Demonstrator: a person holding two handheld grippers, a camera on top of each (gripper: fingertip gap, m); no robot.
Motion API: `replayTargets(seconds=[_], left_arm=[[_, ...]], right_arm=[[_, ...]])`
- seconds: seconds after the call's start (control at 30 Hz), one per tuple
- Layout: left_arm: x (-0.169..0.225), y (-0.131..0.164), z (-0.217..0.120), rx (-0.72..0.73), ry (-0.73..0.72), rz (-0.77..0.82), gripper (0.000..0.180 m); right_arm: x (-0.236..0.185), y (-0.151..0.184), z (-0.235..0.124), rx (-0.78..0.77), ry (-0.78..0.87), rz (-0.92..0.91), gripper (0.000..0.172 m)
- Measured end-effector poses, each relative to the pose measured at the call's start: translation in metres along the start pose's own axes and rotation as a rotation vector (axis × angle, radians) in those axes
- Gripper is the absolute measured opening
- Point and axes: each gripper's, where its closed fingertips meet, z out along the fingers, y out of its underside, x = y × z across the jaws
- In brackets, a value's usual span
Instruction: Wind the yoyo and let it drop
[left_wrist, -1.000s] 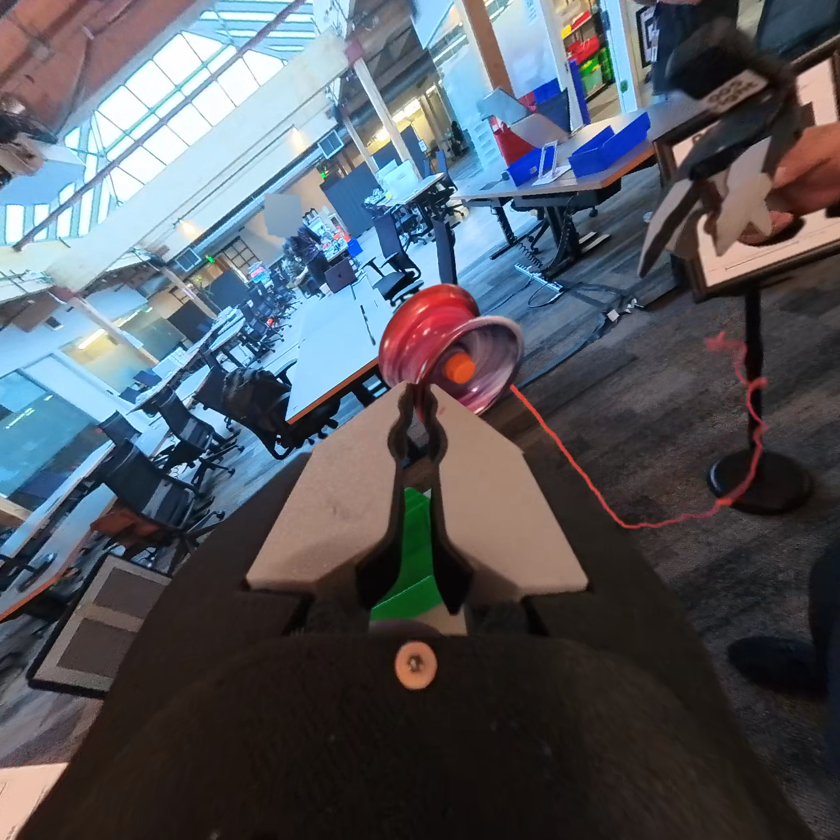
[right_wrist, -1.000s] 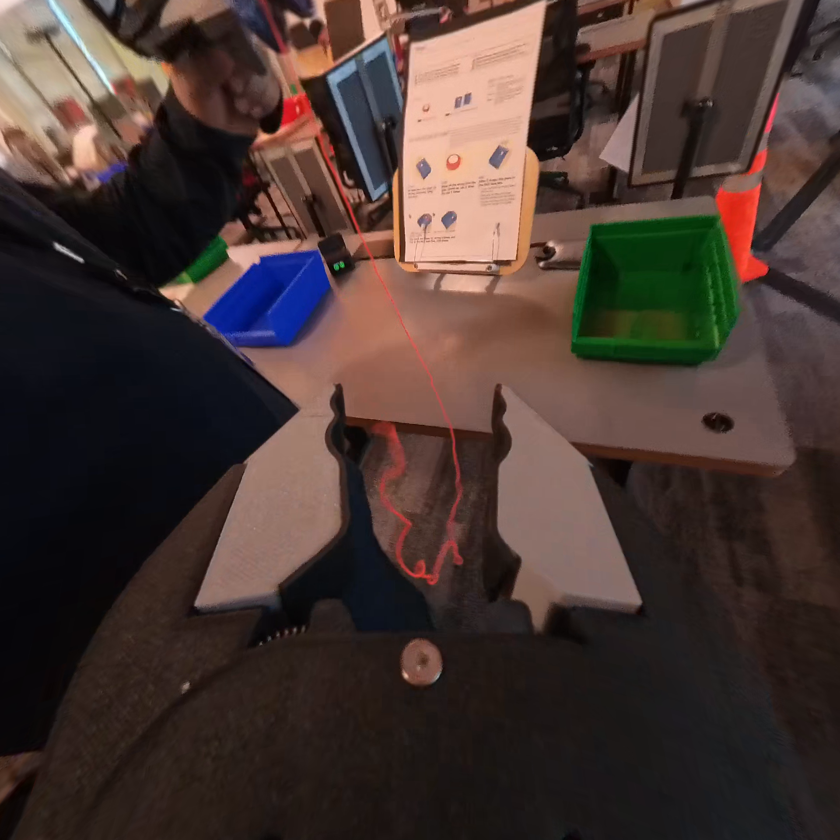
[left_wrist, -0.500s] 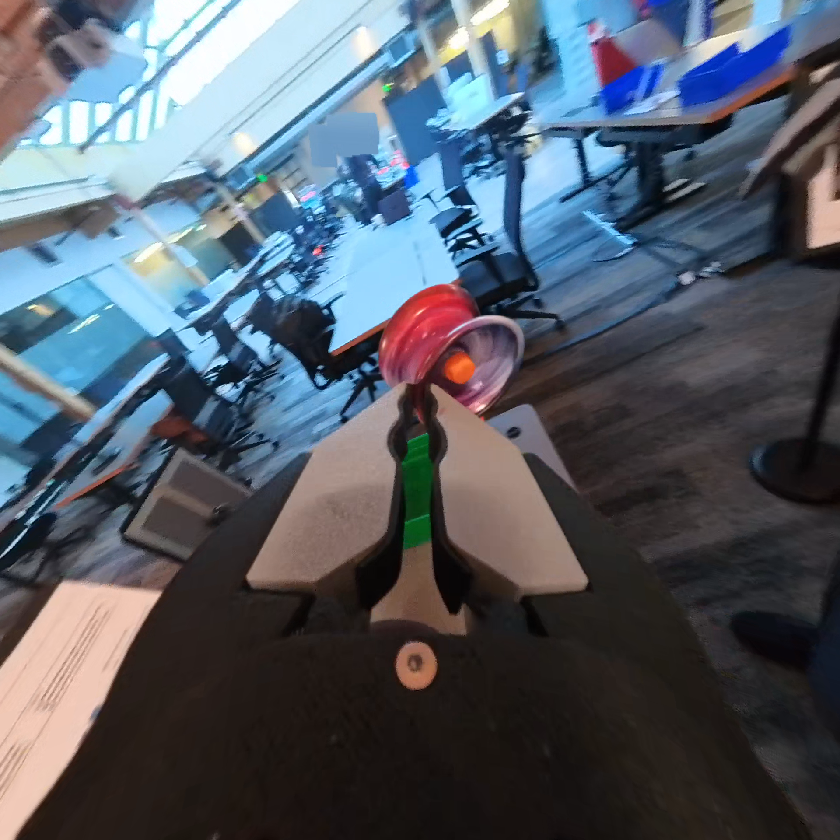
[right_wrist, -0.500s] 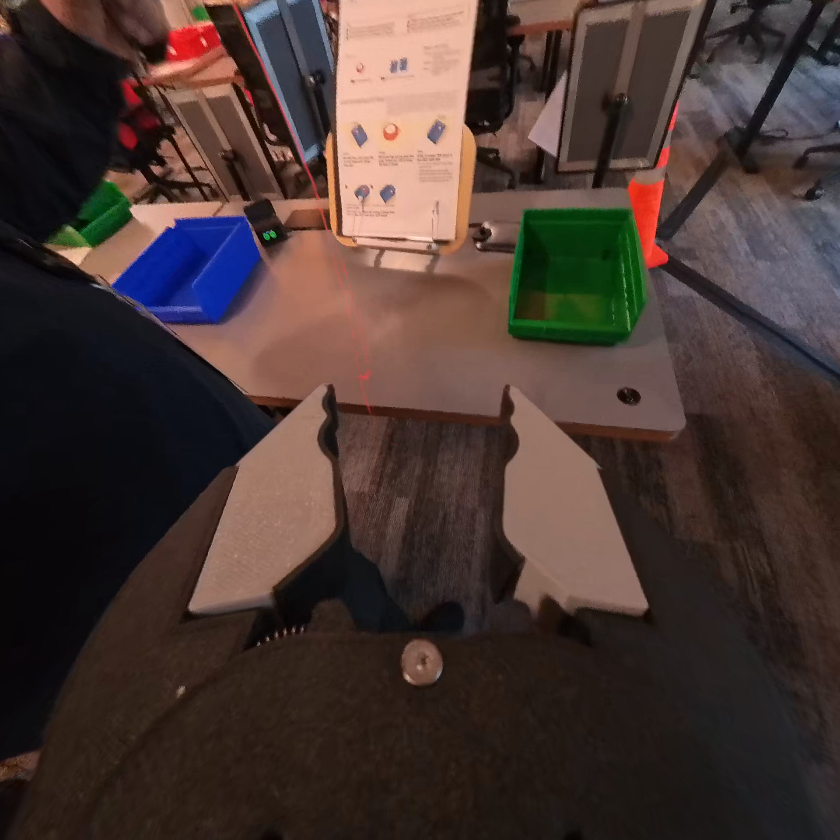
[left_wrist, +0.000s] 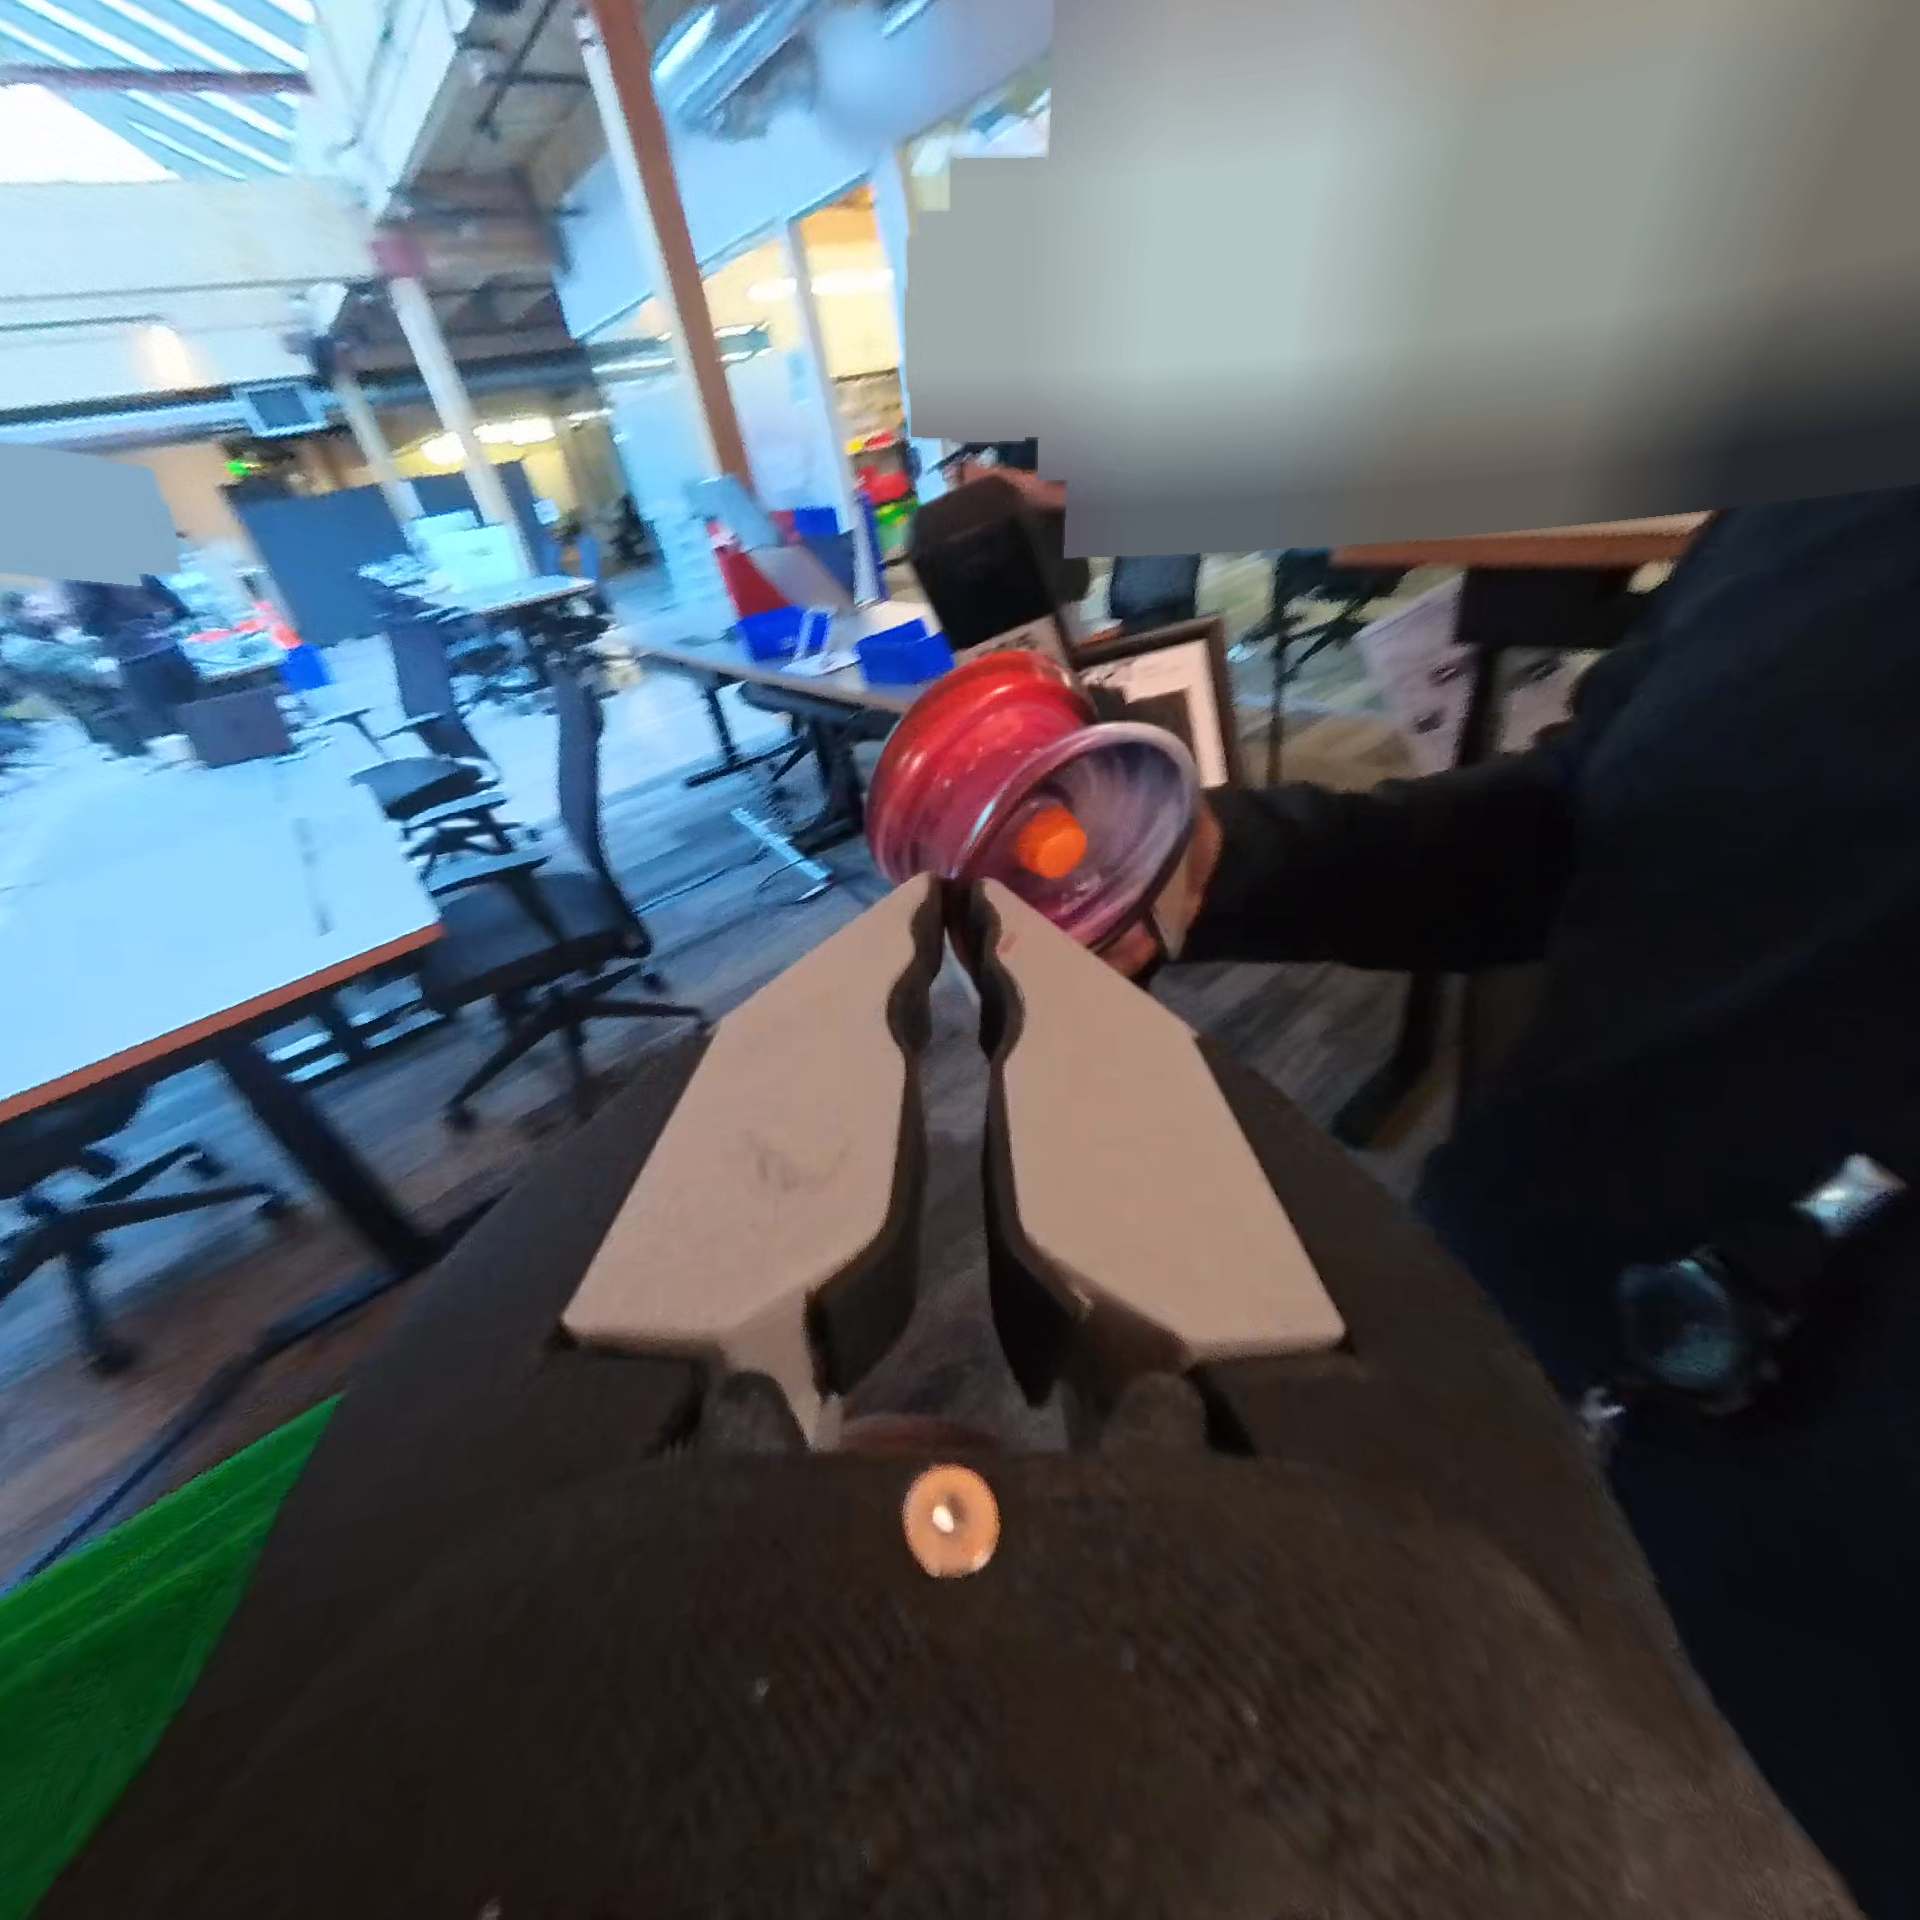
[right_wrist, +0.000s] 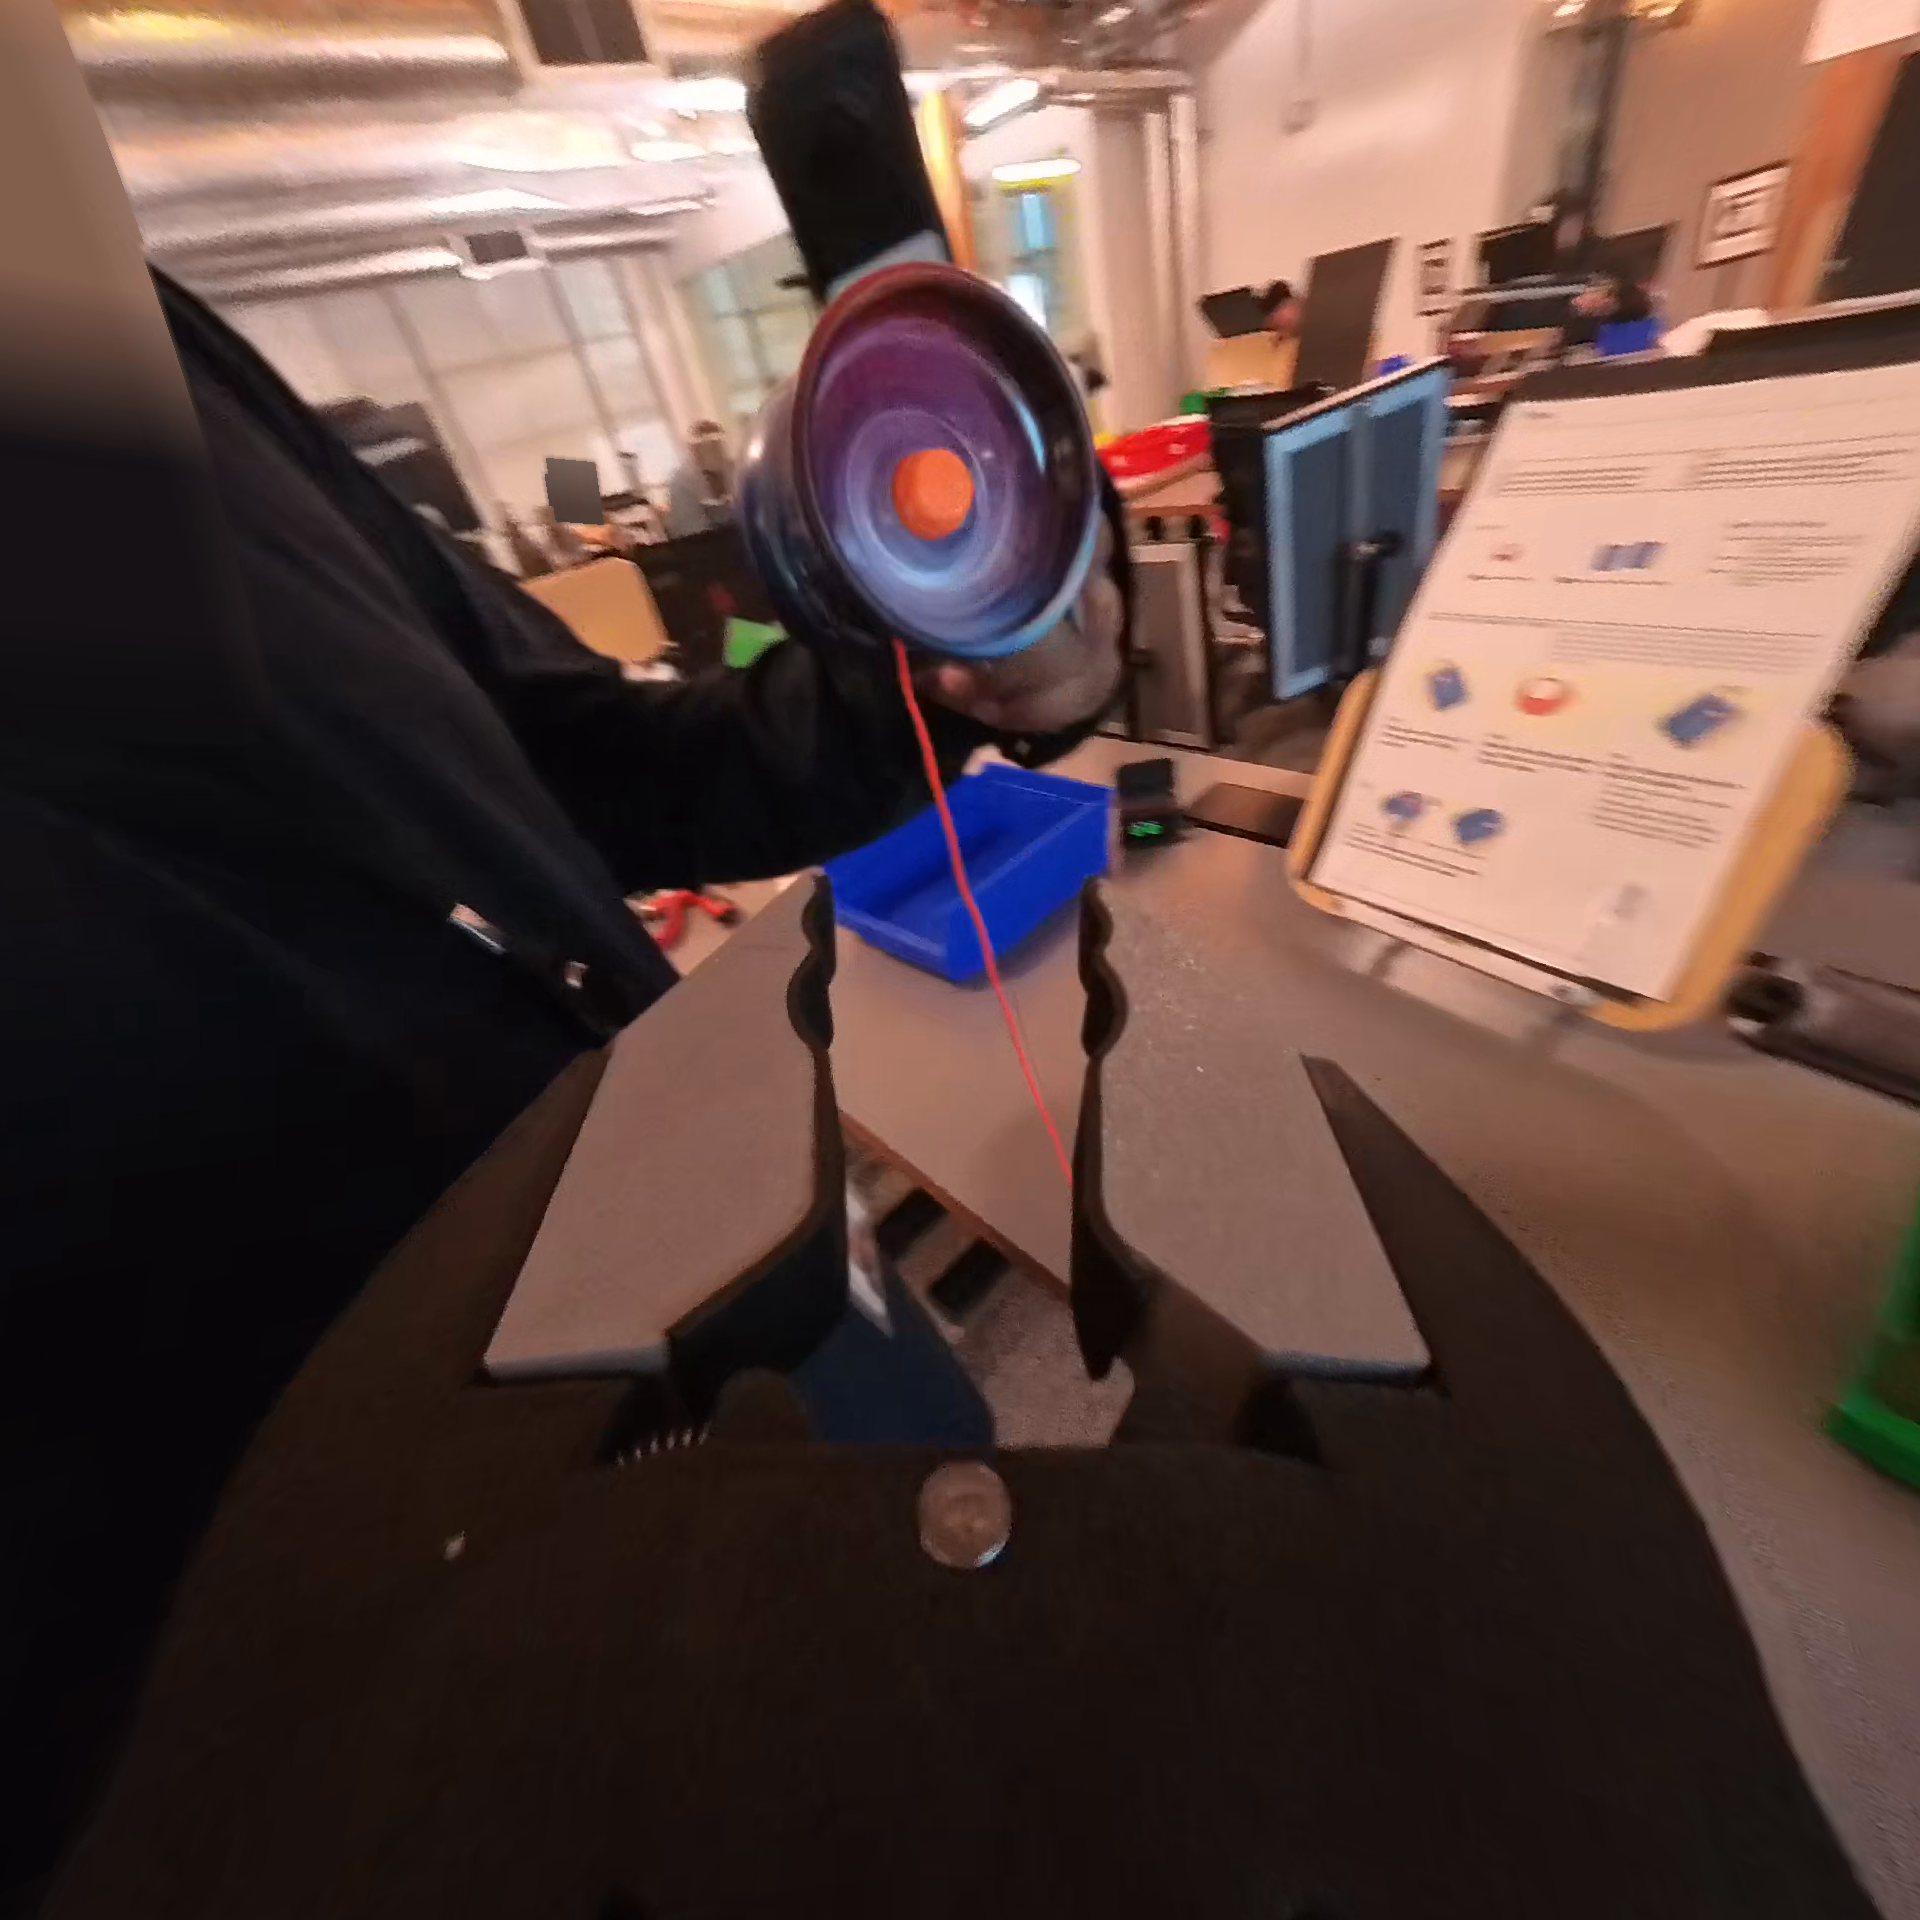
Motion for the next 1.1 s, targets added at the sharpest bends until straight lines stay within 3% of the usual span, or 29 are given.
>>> replayTargets(seconds=[0.1,0.2,0.37,0.43,0.6,0.77,1.1], left_arm=[[0.004,-0.001,-0.003,0.065,0.039,-0.075,0.001],[0.007,0.003,-0.006,0.075,0.054,-0.114,0.001],[0.025,0.008,-0.006,0.095,0.187,-0.175,0.001],[0.03,0.01,-0.004,0.1,0.228,-0.175,0.001],[0.045,0.019,0.006,0.055,0.313,-0.139,0.001],[0.05,0.024,0.01,0.007,0.322,-0.073,0.001],[0.023,0.035,0.006,-0.023,0.174,-0.188,0.0]], right_arm=[[-0.01,0.004,0.017,-0.024,-0.092,0.055,0.049],[-0.004,0.007,0.018,-0.047,-0.05,0.031,0.05],[0.0,-0.029,-0.006,0.13,-0.118,0.141,0.042],[0.002,-0.032,-0.006,0.123,-0.119,0.158,0.033],[-0.015,-0.024,0.014,0.042,-0.197,0.155,0.034],[-0.024,-0.016,0.019,0.017,-0.295,0.227,0.004],[-0.01,-0.023,0.011,0.078,-0.189,0.154,0.0]])
